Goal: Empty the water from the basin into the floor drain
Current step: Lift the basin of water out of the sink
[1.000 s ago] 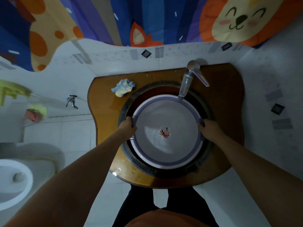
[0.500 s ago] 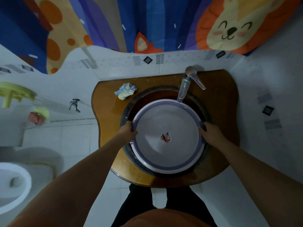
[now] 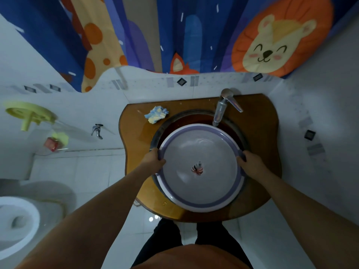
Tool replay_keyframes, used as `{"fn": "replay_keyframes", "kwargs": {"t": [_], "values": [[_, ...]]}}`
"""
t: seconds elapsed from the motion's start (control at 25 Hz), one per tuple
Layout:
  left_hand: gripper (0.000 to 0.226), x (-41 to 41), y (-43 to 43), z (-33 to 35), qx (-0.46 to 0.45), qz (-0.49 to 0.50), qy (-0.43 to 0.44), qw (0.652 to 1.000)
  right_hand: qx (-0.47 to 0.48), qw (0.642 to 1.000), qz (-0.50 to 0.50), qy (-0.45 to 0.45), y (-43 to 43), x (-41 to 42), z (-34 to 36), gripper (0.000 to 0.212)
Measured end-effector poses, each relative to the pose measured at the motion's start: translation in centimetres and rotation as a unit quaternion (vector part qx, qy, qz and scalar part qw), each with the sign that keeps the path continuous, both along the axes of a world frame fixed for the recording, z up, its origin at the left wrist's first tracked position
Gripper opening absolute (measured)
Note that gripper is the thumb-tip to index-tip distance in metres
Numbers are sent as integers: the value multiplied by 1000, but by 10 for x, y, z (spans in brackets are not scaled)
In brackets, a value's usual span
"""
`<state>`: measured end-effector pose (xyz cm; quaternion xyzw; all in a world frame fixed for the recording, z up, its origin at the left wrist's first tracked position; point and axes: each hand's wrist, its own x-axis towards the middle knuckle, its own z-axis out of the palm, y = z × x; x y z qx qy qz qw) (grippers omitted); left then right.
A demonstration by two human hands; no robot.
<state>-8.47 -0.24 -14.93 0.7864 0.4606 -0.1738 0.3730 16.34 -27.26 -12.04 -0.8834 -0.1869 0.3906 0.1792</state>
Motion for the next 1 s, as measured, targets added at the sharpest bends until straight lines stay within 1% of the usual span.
{"fn": "replay_keyframes", "kwargs": {"t": [0.2,0.36,0.44,0.6,0.84,1.0], "values": [[23,-13,-3,10,-5,20,-24,1000,3,1000,6,-10,-2,-14,11,19],[16,-22,1,21,-7,23,-27,999,0,1000,6,-25,4,-24,25,19],[15,-24,7,30,-8,25,-31,999,5,999,1,-37,8,-29,36,24],[19,-33,26,52,-15,36,-50,998,10,999,-8,-51,25,-46,59,27],[19,-61,58,79,7,6,-77,997,11,998,-17,-60,56,-73,80,22],[27,-90,74,93,13,39,-64,997,28,998,-4,-49,83,-90,84,17]]}}
